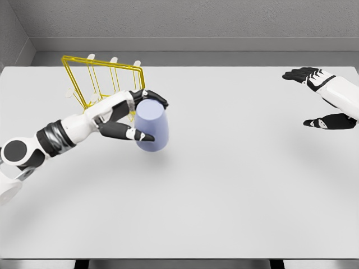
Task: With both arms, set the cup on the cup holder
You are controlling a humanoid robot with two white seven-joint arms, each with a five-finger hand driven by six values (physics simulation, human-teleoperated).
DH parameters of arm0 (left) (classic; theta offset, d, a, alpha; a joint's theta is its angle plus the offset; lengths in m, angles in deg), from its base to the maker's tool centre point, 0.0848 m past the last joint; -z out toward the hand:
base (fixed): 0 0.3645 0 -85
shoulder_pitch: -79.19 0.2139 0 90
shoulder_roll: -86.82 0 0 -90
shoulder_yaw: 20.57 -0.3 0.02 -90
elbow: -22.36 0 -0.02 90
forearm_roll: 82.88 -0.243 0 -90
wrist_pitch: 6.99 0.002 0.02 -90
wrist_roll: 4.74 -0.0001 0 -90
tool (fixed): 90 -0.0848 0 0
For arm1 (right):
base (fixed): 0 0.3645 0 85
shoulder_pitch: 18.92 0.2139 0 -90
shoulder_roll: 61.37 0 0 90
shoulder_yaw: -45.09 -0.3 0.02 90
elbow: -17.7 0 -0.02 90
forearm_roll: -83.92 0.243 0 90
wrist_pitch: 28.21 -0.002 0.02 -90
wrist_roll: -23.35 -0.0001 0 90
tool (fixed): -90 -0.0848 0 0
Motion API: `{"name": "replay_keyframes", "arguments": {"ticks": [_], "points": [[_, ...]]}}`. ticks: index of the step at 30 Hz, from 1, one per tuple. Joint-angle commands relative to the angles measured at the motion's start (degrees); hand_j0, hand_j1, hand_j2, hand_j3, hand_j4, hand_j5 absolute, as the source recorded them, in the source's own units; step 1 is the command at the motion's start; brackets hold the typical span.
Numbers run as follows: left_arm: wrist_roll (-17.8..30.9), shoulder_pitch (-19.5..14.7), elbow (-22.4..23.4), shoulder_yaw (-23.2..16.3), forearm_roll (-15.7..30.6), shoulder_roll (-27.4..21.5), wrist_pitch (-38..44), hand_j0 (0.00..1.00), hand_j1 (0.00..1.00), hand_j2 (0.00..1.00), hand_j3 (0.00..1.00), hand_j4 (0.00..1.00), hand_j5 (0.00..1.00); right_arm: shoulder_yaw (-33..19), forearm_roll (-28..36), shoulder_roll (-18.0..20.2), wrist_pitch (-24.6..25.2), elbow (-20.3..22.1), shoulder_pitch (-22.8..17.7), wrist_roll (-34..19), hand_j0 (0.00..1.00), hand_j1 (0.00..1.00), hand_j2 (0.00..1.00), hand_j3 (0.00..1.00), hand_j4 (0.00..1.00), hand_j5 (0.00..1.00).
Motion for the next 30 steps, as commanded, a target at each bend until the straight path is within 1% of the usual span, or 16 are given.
{"name": "replay_keyframes", "arguments": {"ticks": [1, 6, 14, 16, 25, 26, 30], "points": [[-0.01, -0.17, -0.27, 0.12, 0.76, -1.29, -0.32, 0.66, 0.66, 0.66, 0.66, 0.66, 0.66, 0.0, 0.38, 0.05, 0.15, 0.02, 0.0, 0.03, 1.0, 1.0, 1.0, 1.0, 1.0, 1.0], [-0.01, -1.05, -0.19, 0.12, 2.34, -3.4, -1.64, 0.66, 0.66, 0.66, 0.66, 0.66, 0.66, 0.0, 0.38, 0.05, 0.15, 0.02, 0.0, 0.03, 1.0, 1.0, 1.0, 1.0, 1.0, 1.0], [-0.01, -2.2, -0.01, 0.47, 3.22, -4.72, -1.91, 0.67, 0.67, 0.67, 0.67, 0.67, 0.67, 0.0, 0.38, 0.05, 0.15, 0.02, 0.0, 0.03, 1.0, 1.0, 1.0, 1.0, 1.0, 1.0], [-0.01, -2.72, -0.01, 0.47, 4.27, -5.33, -1.91, 0.67, 0.67, 0.67, 0.67, 0.67, 0.67, 0.0, 0.38, 0.05, 0.15, 0.02, 0.0, 0.03, 1.0, 1.0, 1.0, 1.0, 1.0, 1.0], [-0.01, -3.96, 0.17, 0.65, 4.54, -7.0, -3.22, 0.67, 0.67, 0.67, 0.67, 0.67, 0.67, 0.0, 0.38, 0.05, 0.15, 0.02, 0.0, 0.03, 1.0, 1.0, 1.0, 1.0, 1.0, 1.0], [-0.01, -4.39, 0.25, 0.65, 6.12, -7.53, -3.22, 0.67, 0.67, 0.67, 0.67, 0.67, 0.67, -0.09, 0.38, 0.05, 0.15, 0.02, 0.0, 0.03, 1.0, 1.0, 1.0, 1.0, 1.0, 1.0], [-0.01, -4.66, 0.87, 0.74, 6.21, -7.88, -3.49, 0.67, 0.67, 0.67, 0.67, 0.67, 0.67, 0.0, 0.38, 0.05, 0.15, 0.02, 0.0, 0.03, 1.0, 1.0, 1.0, 1.0, 1.0, 1.0]]}}
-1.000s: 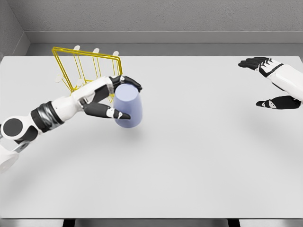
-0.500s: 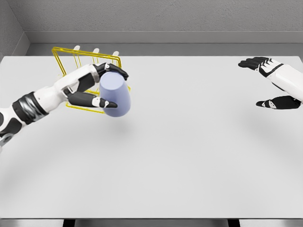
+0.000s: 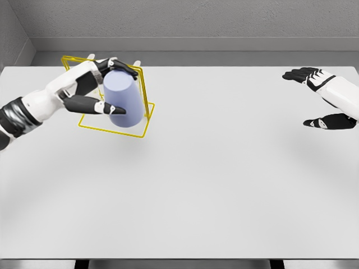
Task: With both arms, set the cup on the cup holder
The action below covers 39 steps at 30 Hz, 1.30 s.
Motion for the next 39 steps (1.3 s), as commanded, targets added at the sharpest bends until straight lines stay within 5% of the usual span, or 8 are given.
{"name": "replay_keyframes", "arguments": {"ticks": [1, 31, 39], "points": [[-0.01, 0.0, 0.49, 0.12, 0.62, -0.35, -0.21, 0.67, 0.67, 0.67, 0.67, 0.67, 0.67, 0.0, 0.39, 0.05, 0.15, 0.0, 0.0, 0.03, 1.0, 1.0, 1.0, 1.0, 1.0, 1.0], [0.08, -3.34, 8.76, 0.03, 0.62, 5.27, 0.23, 0.67, 0.67, 0.67, 0.67, 0.67, 0.67, 0.0, 0.48, 0.05, 0.15, 0.09, 0.0, 0.03, 1.0, 1.0, 1.0, 1.0, 1.0, 1.0], [0.08, -3.25, 9.02, -0.32, 0.36, 5.54, 0.32, 0.74, 0.74, 0.74, 0.74, 0.74, 0.74, 0.0, 0.48, 0.05, 0.15, 0.09, 0.0, 0.03, 1.0, 1.0, 1.0, 1.0, 1.0, 1.0]]}}
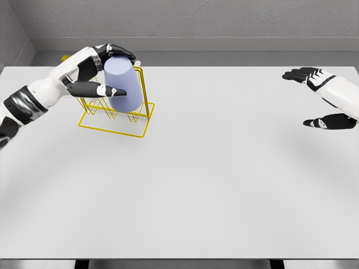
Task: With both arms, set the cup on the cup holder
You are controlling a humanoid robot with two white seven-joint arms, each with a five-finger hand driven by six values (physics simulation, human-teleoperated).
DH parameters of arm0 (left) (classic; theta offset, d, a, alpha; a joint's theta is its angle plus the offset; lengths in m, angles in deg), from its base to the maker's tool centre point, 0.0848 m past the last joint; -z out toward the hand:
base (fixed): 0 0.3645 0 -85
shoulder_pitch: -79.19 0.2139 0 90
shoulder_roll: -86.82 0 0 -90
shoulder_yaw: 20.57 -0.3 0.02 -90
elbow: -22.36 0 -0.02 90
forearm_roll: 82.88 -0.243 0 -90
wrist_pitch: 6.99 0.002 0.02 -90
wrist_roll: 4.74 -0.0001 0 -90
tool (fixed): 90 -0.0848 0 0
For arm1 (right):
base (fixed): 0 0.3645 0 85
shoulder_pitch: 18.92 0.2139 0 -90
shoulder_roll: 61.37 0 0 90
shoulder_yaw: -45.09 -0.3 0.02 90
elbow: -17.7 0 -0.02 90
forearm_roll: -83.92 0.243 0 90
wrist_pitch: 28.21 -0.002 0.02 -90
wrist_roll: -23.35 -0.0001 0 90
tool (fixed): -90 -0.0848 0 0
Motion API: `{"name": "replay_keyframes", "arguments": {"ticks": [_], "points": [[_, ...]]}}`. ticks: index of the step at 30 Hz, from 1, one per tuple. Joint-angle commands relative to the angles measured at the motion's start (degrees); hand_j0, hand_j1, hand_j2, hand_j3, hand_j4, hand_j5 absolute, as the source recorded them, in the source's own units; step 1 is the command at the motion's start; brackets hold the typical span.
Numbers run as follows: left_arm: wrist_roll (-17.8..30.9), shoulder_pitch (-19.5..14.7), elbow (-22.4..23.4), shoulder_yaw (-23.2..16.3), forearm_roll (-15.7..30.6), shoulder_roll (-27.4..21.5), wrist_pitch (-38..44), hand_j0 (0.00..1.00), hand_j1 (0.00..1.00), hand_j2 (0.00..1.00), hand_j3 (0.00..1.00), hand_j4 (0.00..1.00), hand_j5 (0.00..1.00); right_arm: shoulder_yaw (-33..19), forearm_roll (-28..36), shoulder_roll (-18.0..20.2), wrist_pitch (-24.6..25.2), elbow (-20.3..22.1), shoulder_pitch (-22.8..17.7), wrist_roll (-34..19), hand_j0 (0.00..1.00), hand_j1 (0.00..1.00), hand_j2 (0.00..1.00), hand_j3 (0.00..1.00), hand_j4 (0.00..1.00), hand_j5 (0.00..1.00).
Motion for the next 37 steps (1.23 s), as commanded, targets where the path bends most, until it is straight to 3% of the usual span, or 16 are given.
{"name": "replay_keyframes", "arguments": {"ticks": [1, 8, 21, 24, 27, 29, 32, 35, 37], "points": [[0.0, 0.0, 0.04, 0.03, 0.2, 0.03, 0.08, 0.78, 0.78, 0.78, 0.78, 0.78, 0.78, -0.01, 0.43, 0.05, 0.15, 0.02, 0.0, 0.03, 1.0, 1.0, 1.0, 1.0, 1.0, 1.0], [0.08, 0.0, 0.04, 0.03, 0.11, 0.03, 0.16, 0.85, 0.85, 0.85, 0.85, 0.85, 0.85, -0.01, 0.43, 0.05, 0.15, 0.02, 0.0, 0.03, 1.0, 1.0, 1.0, 1.0, 1.0, 1.0], [0.08, -0.26, -0.57, 0.03, 0.11, -0.76, -0.27, 0.87, 0.87, 0.87, 0.87, 0.87, 0.87, -0.01, 0.43, 0.05, 0.15, 0.02, 0.0, 0.03, 1.0, 1.0, 1.0, 1.0, 1.0, 1.0], [0.08, -0.09, -1.81, 0.21, 0.2, -2.86, -2.03, 0.94, 0.94, 0.94, 0.94, 0.94, 0.94, -0.09, 0.43, 0.05, 0.15, 0.02, -0.09, 0.03, 1.0, 1.0, 1.0, 1.0, 1.0, 1.0], [0.08, 1.93, -3.12, 0.21, 0.2, -6.82, -8.44, 1.0, 1.0, 1.0, 1.0, 1.0, 1.0, -0.09, 0.43, 0.05, 0.15, 0.02, -0.18, 0.03, 1.0, 1.0, 1.0, 1.0, 1.0, 1.0], [0.0, 5.45, -3.04, 0.56, 0.29, -9.72, -13.74, 1.0, 1.0, 1.0, 1.0, 1.0, 1.0, -0.01, 0.43, 0.05, 0.15, 0.02, -0.18, 0.03, 1.0, 1.0, 1.0, 1.0, 1.0, 1.0], [-0.01, 8.43, -2.77, 0.91, 0.64, -12.79, -13.74, 1.0, 1.0, 1.0, 1.0, 1.0, 1.0, -0.01, 0.43, 0.05, 0.15, 0.02, -0.18, 0.03, 1.0, 1.0, 1.0, 1.0, 1.0, 1.0], [-0.01, 13.62, -2.69, 5.39, 0.73, -13.5, -13.74, 1.0, 1.0, 1.0, 1.0, 1.0, 1.0, -0.01, 0.43, 0.05, 0.15, 0.02, -0.18, 0.03, 1.0, 1.0, 1.0, 1.0, 1.0, 1.0], [-0.01, 14.15, -2.69, 6.01, 0.81, -13.85, -13.74, 1.0, 1.0, 1.0, 1.0, 1.0, 1.0, -0.09, 0.43, 0.05, 0.15, 0.02, -0.18, 0.03, 1.0, 1.0, 1.0, 1.0, 1.0, 1.0]]}}
